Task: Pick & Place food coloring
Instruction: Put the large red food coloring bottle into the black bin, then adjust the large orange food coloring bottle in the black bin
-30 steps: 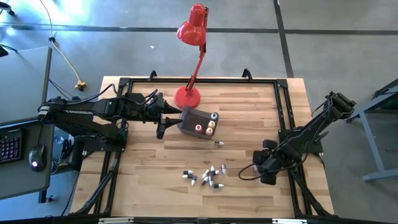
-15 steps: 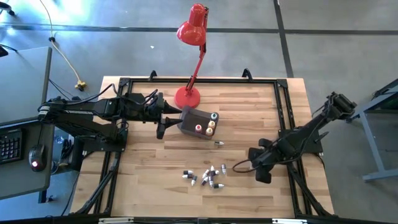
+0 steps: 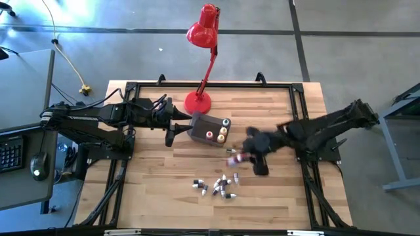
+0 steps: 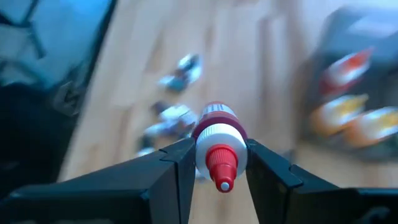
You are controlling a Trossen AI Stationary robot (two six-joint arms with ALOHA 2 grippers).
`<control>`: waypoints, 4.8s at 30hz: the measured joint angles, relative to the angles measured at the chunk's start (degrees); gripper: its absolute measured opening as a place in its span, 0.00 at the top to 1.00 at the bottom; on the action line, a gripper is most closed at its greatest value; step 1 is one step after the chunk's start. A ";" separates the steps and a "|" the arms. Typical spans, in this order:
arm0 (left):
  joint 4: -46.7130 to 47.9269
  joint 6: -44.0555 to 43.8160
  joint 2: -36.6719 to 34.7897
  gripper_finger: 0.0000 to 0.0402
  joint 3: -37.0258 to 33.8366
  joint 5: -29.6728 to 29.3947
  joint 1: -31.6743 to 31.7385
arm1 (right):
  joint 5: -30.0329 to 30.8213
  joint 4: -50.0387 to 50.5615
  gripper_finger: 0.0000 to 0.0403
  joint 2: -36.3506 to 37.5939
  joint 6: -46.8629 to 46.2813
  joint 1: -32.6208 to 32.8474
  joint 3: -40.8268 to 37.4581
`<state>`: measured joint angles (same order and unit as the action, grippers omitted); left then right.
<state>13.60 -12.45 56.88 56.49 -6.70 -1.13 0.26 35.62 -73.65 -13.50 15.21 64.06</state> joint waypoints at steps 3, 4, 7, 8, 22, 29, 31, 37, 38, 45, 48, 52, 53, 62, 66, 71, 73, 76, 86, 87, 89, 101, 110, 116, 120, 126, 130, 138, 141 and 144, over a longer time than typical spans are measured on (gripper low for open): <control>-0.01 0.15 0.00 0.53 0.00 0.00 0.00 | -0.49 -1.19 0.72 0.00 7.23 -6.59 2.33; 0.00 0.16 0.00 0.53 0.00 0.00 0.00 | -0.70 -1.46 0.72 0.00 9.55 -9.08 3.18; 0.00 0.16 0.00 0.53 0.00 0.00 0.00 | -1.06 -3.10 0.72 -0.64 14.00 -15.90 5.67; 0.00 0.16 0.00 0.53 0.00 0.00 0.00 | -1.72 -3.55 0.72 -1.36 14.87 -18.05 6.55; 0.62 0.18 0.00 0.53 0.00 -0.07 0.00 | -4.74 19.81 0.72 -29.41 29.81 -29.84 28.99; 4.01 0.18 0.00 0.53 0.00 -0.45 0.00 | -7.53 21.27 0.72 -36.96 34.20 -30.26 35.30; 4.88 0.20 0.00 0.53 0.00 -0.95 0.00 | -7.30 21.79 0.72 -38.09 34.59 -30.26 35.51; 6.07 0.20 0.00 0.53 0.00 -1.84 0.00 | -6.30 22.41 0.72 -40.48 34.61 -30.33 35.44; 6.27 0.19 0.00 0.53 0.00 -1.86 0.00 | -5.81 22.24 0.72 -40.92 34.63 -30.33 35.46; 6.38 0.18 0.00 0.53 0.00 -1.88 0.00 | -0.09 21.74 0.72 -42.04 35.60 -30.68 35.46; 6.37 0.19 0.00 0.53 0.00 -1.90 -0.01 | -2.36 22.07 0.72 -42.21 34.59 -31.53 35.42; 6.36 0.18 0.00 0.53 0.00 -2.00 -0.01 | -3.85 21.08 0.67 -42.21 33.62 -32.24 35.42; 6.39 0.18 0.00 0.53 0.00 -1.94 -0.01 | -3.77 21.01 0.65 -42.21 33.62 -32.33 35.42; 6.46 0.18 0.00 0.53 0.00 -1.79 0.00 | -2.51 19.98 0.51 -42.21 35.14 -32.49 35.42; 6.64 0.18 0.00 0.53 0.00 -1.81 0.00 | 3.14 21.52 0.50 -42.21 35.57 -32.12 36.30; 7.11 0.18 0.00 0.53 0.02 -1.84 -0.01 | 4.85 27.72 0.51 -42.14 36.54 -30.49 42.18; 8.03 0.18 0.00 0.53 0.02 -1.84 -0.01 | 3.57 30.86 0.52 -42.13 36.40 -29.21 45.75; 9.81 0.18 -0.02 0.53 0.07 -1.86 0.00 | 2.41 36.81 0.52 -42.10 36.17 -26.78 51.70; 20.55 0.44 2.97 0.53 0.07 -3.89 -0.02 | -5.00 54.23 0.56 -41.35 25.08 -14.97 63.74; 20.60 0.41 4.34 0.53 0.07 -5.05 -0.05 | -4.96 54.21 0.56 -41.12 23.97 -13.83 63.72; 20.31 0.39 7.54 0.53 0.07 -6.87 0.02 | -5.35 54.37 0.58 -40.10 23.37 -12.21 63.66; 9.94 3.39 25.45 0.87 0.09 -10.40 4.37 | 2.33 54.43 0.68 -27.64 10.94 -7.54 63.35; 1.16 3.02 33.11 0.97 0.07 -9.32 5.64 | 6.98 54.31 0.71 -19.91 10.48 -5.17 63.35; -0.48 1.17 36.73 0.99 0.04 -9.18 5.64 | 7.14 53.26 0.71 -18.78 10.48 -3.95 63.35; -0.60 0.18 37.74 1.00 0.02 -8.68 5.64 | 7.12 53.24 0.71 -18.97 10.48 -3.38 63.29; -0.85 0.62 37.77 1.00 0.02 -4.48 5.66 | 7.12 53.20 0.71 -19.02 10.48 -3.09 63.29; -1.63 0.66 37.77 1.00 0.02 -2.88 5.66 | 7.12 53.19 0.71 -19.02 10.48 -3.09 63.29; -6.23 3.20 38.32 1.00 0.02 -0.04 5.66 | 7.12 53.17 0.71 -19.04 10.48 -3.09 63.29; -6.93 3.20 38.32 1.00 0.02 0.19 5.66 | 7.12 53.19 0.71 -19.04 10.55 -3.09 63.29; -6.79 3.20 38.32 1.00 0.02 0.17 5.66 | 7.12 53.19 0.71 -19.04 10.81 -3.09 63.29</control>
<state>6.81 -9.26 95.20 56.51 -6.52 4.54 7.38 88.82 -92.68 -2.70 12.12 127.35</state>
